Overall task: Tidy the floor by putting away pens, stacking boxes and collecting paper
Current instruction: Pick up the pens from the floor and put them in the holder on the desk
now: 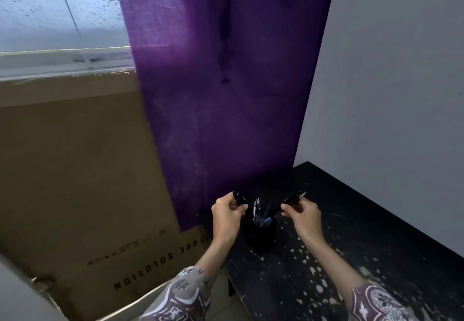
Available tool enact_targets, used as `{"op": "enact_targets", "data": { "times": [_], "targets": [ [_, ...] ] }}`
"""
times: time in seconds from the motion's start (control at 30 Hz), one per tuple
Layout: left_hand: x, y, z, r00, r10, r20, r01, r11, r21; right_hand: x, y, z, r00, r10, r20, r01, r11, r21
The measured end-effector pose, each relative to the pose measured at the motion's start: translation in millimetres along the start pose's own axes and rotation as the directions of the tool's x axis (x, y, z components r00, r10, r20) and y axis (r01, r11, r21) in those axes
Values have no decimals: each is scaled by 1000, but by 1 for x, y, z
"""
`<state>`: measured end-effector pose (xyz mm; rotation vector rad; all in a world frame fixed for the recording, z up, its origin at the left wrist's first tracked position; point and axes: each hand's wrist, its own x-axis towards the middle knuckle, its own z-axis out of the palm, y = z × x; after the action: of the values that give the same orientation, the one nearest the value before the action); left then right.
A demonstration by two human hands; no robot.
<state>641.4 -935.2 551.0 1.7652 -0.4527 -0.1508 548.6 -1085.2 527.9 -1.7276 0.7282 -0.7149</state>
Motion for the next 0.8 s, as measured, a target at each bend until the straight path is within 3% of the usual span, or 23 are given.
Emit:
{"op": "enact_targets", "data": {
  "times": [0.23,0.43,0.57,0.7,0.8],
  "targets": [
    [30,-29,32,998,-20,59,14,996,88,32,25,24,990,-77,119,94,985,-146],
    [40,-49,42,982,-54,183,10,973,229,46,69,43,975,-42,220,143,872,-468],
    [45,-56,41,980,-15,198,-43,957,288,42,68,39,954,-100,282,221,869,-442],
    [50,-58,40,979,19,203,-84,945,315,36,57,34,954,-172,244,246,916,-316],
    [55,-60,44,982,25,189,-90,935,344,36,59,34,952,-185,244,263,902,-342]
  ]
}}
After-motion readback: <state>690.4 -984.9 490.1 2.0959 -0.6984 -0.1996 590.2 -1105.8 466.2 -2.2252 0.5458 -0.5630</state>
